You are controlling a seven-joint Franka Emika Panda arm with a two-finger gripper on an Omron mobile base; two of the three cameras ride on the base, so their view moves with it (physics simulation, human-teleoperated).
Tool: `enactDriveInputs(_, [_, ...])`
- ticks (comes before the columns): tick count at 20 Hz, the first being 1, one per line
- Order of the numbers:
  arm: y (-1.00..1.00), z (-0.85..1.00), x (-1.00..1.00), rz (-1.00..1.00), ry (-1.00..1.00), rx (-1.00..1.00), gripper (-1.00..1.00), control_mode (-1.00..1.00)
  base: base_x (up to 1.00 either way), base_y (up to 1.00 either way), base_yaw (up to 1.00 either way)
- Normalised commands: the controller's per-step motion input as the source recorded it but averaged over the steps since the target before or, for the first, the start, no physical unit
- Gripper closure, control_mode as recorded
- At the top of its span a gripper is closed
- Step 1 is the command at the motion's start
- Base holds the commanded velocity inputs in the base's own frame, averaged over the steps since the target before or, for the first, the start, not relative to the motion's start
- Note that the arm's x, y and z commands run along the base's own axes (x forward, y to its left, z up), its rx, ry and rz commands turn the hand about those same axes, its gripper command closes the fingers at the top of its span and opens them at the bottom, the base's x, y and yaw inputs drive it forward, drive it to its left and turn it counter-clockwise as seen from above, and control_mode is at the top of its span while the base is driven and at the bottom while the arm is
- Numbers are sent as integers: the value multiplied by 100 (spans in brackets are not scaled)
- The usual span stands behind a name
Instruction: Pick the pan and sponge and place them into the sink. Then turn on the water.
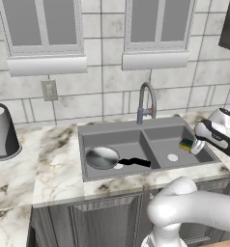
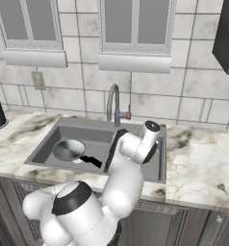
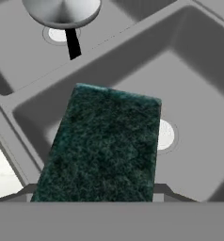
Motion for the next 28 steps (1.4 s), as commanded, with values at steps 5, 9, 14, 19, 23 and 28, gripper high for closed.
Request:
enactDriveInputs(5, [72, 0, -2, 12, 0, 0, 100, -100, 0, 0, 0])
enactDriveInputs(9, [72, 0, -4, 11, 0, 0, 100, -100, 0, 0, 0])
enactDriveInputs(14, [72, 0, -7, 11, 0, 0, 100, -100, 0, 0, 0])
enactDriveInputs(19, [71, 0, -6, 11, 0, 0, 100, -100, 0, 0, 0])
enactDriveInputs(23, [68, 0, -1, 11, 0, 0, 100, -100, 0, 0, 0])
enactDriveInputs(28, [59, -13, 0, 5, 0, 0, 100, -100, 0, 0, 0])
